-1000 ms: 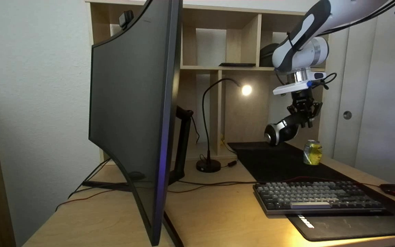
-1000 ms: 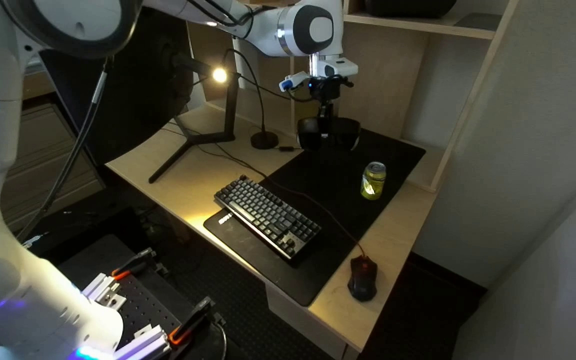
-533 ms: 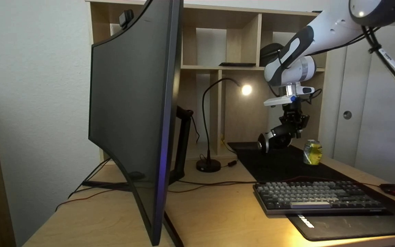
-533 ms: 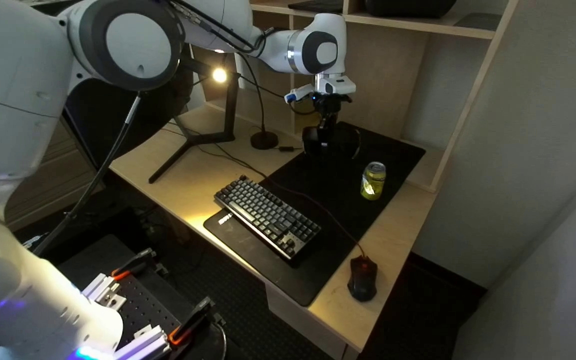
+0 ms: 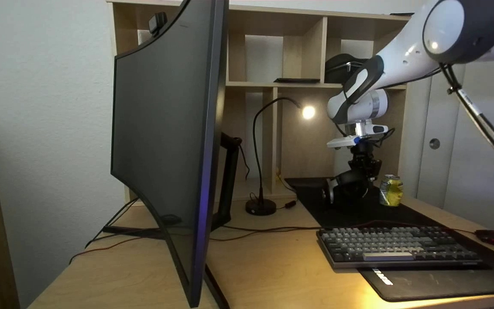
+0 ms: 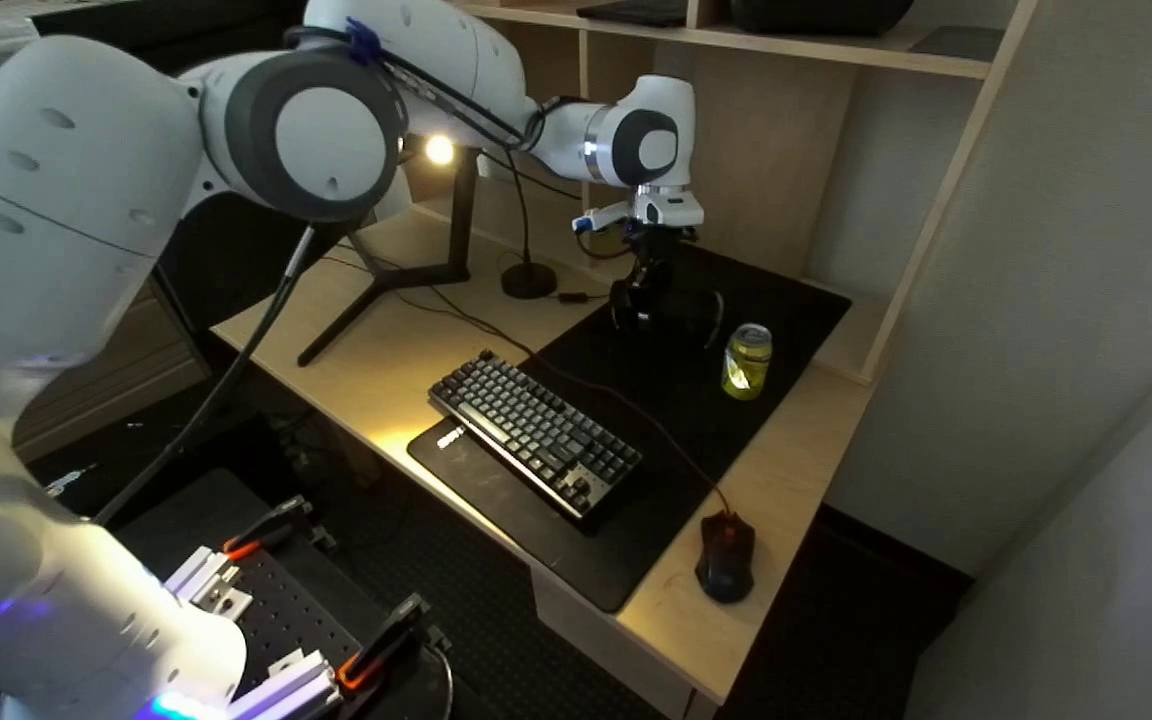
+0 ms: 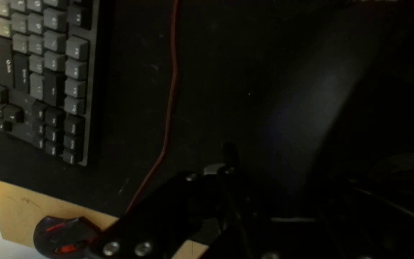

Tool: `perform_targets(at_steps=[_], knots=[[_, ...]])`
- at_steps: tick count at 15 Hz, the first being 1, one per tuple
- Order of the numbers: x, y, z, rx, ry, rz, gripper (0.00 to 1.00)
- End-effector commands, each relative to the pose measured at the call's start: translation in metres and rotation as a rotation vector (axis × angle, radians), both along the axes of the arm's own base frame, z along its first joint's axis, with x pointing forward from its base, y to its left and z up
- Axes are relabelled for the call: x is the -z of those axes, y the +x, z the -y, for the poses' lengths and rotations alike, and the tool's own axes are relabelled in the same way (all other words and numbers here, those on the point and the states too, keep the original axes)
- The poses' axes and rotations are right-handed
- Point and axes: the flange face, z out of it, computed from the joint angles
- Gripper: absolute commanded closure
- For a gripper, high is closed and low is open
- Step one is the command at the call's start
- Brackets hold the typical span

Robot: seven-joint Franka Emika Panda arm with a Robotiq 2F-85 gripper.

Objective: Put the headphones on the table

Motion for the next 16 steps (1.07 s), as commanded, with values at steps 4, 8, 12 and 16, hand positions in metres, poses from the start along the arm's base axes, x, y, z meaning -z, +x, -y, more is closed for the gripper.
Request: perform_targets(at_steps=[4, 8, 12, 16], knots=[[0.025, 0.031, 0.020, 0.245, 0.036, 0.069, 0.93], [-0.003, 0.015, 0.015, 0.155, 0.034, -0.082, 0.35], [-0.057, 0.007, 0.012, 0.082, -0.020, -0.132, 0.08], [-0.076, 0.008, 0.012, 0.071, -0.025, -0.111, 0.03]])
